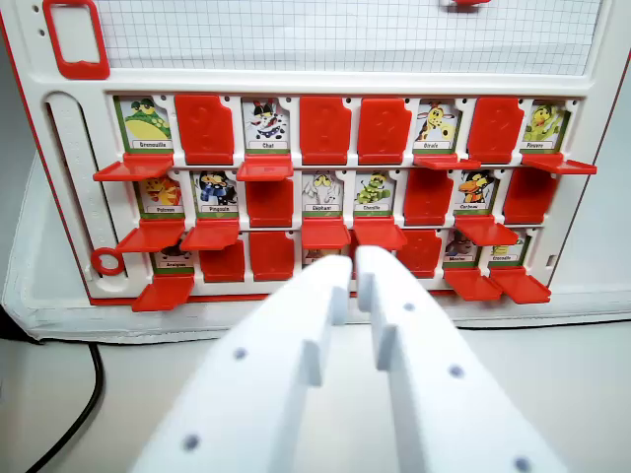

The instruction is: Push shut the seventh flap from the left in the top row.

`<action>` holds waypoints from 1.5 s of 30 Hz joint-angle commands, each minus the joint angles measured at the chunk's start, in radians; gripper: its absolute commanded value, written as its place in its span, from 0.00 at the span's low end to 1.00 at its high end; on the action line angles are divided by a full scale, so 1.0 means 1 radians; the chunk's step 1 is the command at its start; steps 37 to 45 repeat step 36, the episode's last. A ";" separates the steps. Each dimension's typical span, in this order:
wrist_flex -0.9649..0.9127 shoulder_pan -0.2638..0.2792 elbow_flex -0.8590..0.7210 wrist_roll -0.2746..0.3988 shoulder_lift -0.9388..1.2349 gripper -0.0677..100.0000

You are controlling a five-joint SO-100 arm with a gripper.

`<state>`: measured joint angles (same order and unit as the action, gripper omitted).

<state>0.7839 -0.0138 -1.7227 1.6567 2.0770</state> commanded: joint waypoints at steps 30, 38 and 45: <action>0.130 0.011 0.101 -0.048 0.074 0.00; 0.130 0.011 0.110 -0.040 0.069 0.00; 0.130 0.011 0.110 -0.040 0.069 0.00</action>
